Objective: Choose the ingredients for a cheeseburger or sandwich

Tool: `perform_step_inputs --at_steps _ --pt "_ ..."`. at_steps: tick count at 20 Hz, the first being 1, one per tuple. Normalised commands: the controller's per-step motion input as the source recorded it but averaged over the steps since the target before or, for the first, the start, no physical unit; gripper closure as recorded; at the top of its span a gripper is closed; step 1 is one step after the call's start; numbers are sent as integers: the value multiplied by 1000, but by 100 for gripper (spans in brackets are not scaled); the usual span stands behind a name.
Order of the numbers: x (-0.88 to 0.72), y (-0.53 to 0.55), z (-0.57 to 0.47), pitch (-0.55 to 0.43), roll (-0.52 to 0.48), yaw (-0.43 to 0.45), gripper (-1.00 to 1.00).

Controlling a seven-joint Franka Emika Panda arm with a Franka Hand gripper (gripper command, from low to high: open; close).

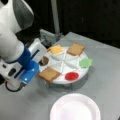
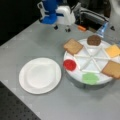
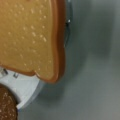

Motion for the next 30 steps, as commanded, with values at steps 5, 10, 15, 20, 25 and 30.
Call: perform_step_inputs --at_steps 5,10,15,20,25,30 --pt "-5 -109 -383 -101 402 67 -100" --pt "-19 -127 -110 19 431 -5 -100" --pt "33 -168 58 45 518 -32 -100" --pt "104 -224 45 54 522 -26 -100" --pt "181 -203 -49 13 410 41 -100" --pt "287 -129 -72 -13 363 77 -100"
